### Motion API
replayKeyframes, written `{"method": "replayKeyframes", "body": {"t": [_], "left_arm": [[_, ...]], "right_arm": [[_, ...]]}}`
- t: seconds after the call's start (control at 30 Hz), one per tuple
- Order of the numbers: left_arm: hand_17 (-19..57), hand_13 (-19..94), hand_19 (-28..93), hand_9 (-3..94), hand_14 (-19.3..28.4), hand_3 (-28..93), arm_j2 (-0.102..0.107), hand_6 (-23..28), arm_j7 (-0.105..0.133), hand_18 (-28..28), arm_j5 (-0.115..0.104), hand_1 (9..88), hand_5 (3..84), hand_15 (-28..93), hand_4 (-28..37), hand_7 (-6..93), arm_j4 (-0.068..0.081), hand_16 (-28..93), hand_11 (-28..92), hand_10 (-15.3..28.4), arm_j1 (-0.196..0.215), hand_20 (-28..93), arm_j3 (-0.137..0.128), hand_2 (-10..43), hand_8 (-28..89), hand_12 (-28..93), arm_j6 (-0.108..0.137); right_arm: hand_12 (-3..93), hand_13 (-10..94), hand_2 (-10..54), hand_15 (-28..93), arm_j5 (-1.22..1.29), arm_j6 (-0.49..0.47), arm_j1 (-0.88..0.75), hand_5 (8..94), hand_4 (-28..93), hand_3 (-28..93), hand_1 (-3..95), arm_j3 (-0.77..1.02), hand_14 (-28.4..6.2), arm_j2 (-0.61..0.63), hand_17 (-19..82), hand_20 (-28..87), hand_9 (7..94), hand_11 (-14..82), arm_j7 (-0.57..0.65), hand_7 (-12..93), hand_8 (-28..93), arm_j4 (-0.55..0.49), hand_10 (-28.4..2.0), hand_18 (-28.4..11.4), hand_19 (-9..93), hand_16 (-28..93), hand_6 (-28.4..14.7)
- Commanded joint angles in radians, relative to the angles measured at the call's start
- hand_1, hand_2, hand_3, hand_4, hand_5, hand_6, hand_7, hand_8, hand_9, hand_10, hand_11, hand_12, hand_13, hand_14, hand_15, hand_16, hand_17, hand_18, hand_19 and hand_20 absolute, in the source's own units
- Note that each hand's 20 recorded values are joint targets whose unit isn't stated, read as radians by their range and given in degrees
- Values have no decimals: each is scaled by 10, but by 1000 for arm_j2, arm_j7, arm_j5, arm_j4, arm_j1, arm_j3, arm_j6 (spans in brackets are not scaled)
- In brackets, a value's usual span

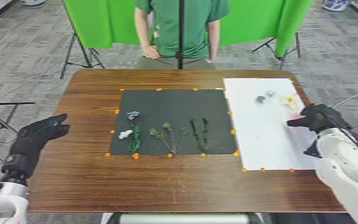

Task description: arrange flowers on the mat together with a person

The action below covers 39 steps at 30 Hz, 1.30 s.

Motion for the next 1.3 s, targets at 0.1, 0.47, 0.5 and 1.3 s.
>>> {"method": "replayKeyframes", "body": {"t": [0.1, 0.47, 0.5, 1.3], "left_arm": [[87, 393, 37, 477, 170, 686, -7, 51, -12, 103, 5, 266, 457, 127, -283, 91, -3, -2, 179, 145, 9, 170, 1, 51, -66, 109, -5], [87, 393, 37, 478, 169, 686, -9, 51, -15, 104, 4, 266, 456, 127, -283, 91, -5, -2, 179, 145, 12, 170, -1, 52, -66, 109, -7], [86, 393, 37, 478, 169, 686, -9, 51, -16, 104, 4, 266, 457, 126, -283, 91, -6, -2, 179, 145, 14, 170, -3, 52, -66, 109, -7], [83, 391, 35, 475, 168, 690, 7, 51, -29, 106, -15, 267, 454, 125, -281, 89, 17, -1, 177, 144, -19, 168, 11, 44, -66, 109, -39]], "right_arm": [[270, 755, -95, 701, -44, 134, 10, 606, -276, 668, 375, -78, -89, 7, 417, 498, 687, 290, 4, 182, -99, 36, -149, -235, 917, 236, 16], [482, 856, -95, 704, -35, 270, -14, 802, 332, -282, 912, -66, -34, 19, 528, 561, 913, 139, 22, 242, 99, 4, -71, -197, 932, 274, 27], [482, 858, -95, 704, -40, 268, -28, 805, 337, -282, 915, -37, -33, 20, 531, 563, 915, 139, 28, 242, 101, -24, -71, -196, 932, 275, 27], [468, 852, -95, 679, 137, 179, 615, 798, 374, -283, 907, -678, -27, -85, 525, 546, 913, 95, -256, 216, 107, -269, -73, -182, 932, 292, 25]]}}
